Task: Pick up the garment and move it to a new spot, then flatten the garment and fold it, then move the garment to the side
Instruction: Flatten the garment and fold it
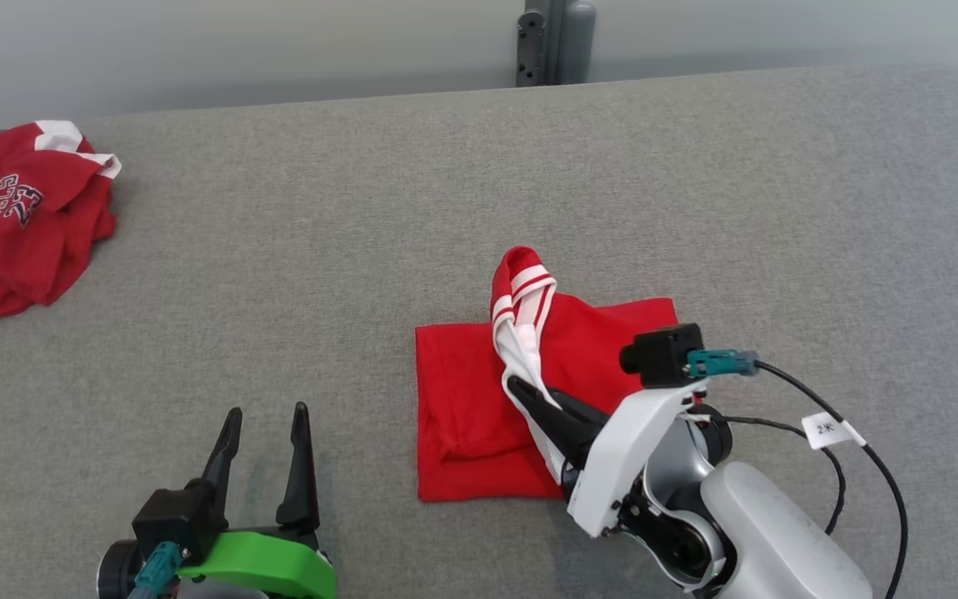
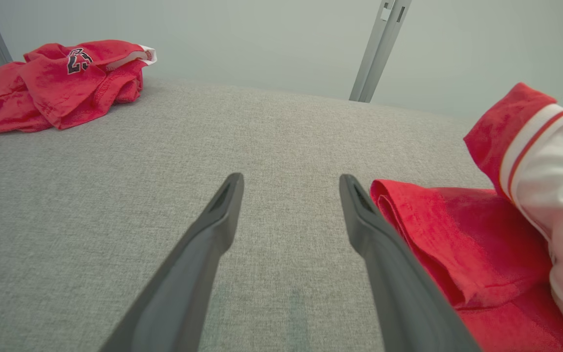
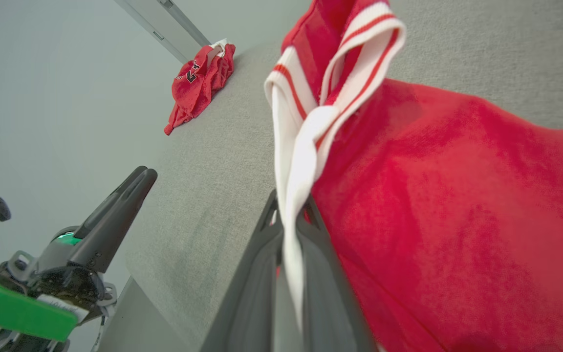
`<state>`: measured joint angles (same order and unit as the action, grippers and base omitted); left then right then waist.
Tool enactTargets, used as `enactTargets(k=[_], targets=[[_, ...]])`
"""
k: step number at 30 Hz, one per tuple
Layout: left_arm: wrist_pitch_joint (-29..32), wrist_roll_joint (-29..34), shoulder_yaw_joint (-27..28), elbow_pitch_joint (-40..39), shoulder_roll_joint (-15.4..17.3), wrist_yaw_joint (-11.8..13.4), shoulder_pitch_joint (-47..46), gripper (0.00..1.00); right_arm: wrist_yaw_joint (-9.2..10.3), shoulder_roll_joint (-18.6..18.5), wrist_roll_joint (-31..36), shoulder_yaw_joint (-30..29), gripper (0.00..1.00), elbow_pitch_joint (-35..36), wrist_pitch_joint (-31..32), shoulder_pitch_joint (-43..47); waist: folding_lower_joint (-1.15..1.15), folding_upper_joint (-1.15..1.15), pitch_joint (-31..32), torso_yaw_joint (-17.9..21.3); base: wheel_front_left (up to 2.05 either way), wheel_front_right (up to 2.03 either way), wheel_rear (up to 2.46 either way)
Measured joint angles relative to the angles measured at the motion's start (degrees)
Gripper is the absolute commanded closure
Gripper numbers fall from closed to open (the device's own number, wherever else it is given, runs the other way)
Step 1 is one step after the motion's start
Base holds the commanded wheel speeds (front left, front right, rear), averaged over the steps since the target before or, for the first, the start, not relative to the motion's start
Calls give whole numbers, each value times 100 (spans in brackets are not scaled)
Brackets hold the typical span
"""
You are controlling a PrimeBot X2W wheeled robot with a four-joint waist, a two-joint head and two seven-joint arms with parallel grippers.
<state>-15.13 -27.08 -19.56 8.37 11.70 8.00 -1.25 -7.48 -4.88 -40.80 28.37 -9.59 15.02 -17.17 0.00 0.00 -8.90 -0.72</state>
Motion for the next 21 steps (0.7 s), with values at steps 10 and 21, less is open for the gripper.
enactTargets(k=[10,21], targets=[[0,99,-7,153,-147,-114,-54,0,0,180,-229,430,26,-1515,-428,-672,0,0,-4,-412,0,0,0],[0,175,68,210,-190,-171,4,0,0,207,-911,735,0,-1558,-1090,-1065,0,0,107,-398,0,0,0]])
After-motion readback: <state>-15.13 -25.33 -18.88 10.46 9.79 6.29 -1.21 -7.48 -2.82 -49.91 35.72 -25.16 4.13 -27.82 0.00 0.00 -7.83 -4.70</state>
